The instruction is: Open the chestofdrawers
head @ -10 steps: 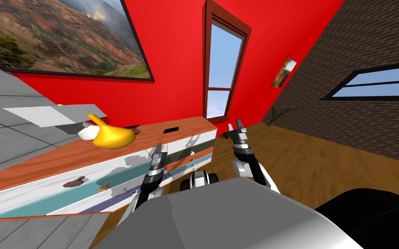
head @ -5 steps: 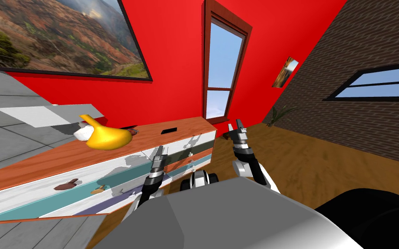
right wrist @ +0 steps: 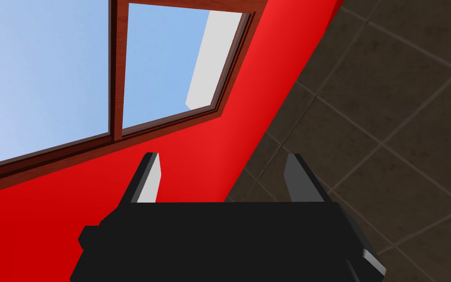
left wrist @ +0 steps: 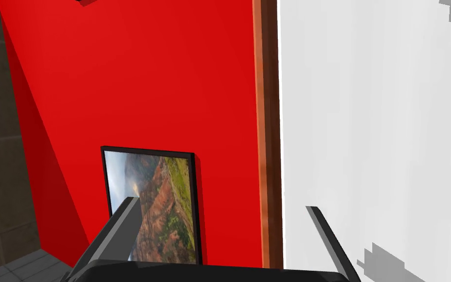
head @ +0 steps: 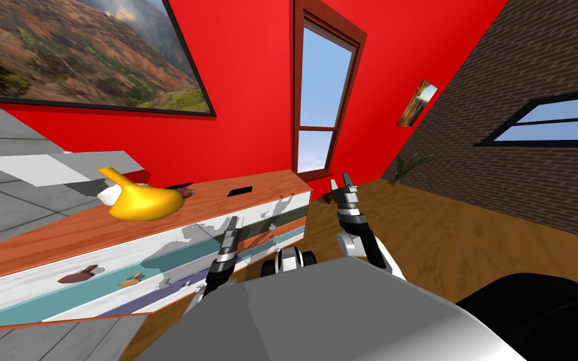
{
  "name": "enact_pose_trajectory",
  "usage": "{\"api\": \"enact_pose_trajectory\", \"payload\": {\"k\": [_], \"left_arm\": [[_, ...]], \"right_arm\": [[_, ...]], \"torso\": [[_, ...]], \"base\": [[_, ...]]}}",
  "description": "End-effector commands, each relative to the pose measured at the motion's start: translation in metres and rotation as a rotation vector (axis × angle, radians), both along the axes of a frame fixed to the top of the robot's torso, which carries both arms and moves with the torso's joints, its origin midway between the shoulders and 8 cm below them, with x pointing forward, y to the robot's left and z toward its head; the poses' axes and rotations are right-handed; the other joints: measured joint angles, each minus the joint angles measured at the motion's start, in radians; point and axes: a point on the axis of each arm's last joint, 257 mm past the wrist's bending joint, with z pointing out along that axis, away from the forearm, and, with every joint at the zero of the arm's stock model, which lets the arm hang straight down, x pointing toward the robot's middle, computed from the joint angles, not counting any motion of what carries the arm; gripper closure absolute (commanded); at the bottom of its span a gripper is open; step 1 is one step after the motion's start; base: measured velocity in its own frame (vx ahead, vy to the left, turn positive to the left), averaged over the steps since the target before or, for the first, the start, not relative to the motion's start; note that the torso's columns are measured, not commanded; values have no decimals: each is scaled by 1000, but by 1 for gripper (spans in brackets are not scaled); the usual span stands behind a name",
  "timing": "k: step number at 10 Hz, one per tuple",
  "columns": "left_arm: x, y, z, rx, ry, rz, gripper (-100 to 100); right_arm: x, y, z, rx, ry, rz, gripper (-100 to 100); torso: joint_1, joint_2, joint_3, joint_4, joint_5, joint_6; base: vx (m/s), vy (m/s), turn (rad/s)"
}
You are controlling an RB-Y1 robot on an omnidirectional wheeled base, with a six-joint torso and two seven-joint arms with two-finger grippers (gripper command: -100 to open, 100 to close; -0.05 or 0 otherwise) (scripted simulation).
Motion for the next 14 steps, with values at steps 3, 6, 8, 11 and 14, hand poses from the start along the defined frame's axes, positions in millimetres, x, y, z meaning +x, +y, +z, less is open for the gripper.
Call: {"api": "enact_pose_trajectory", "payload": {"k": [3,6,8,11,14], "left_arm": [[-7,7,-34,13,37,15,-100],[-13,13,-54,18,54,27,-100],[-16,15,-67,17,74,33,-100],[-24,18,-88,10,94,50,-100],[-32,16,-112,-21,122,73,-100]], "right_arm": [[0,0,0,0,0,0,0],[0,0,0,0,0,0,0],[0,0,0,0,0,0,0],[0,0,0,0,0,0,0],[0,0,0,0,0,0,0]], "torso": [[0,-1,-1,0,0,0],[-1,-1,-1,0,0,0],[1,1,0,0,0,0],[-2,-1,-1,0,0,0],[0,-1,0,0,0,0]], "base": [[41,-68,20],[58,-94,23],[23,-57,11],[42,-80,24],[49,-87,22]]}}
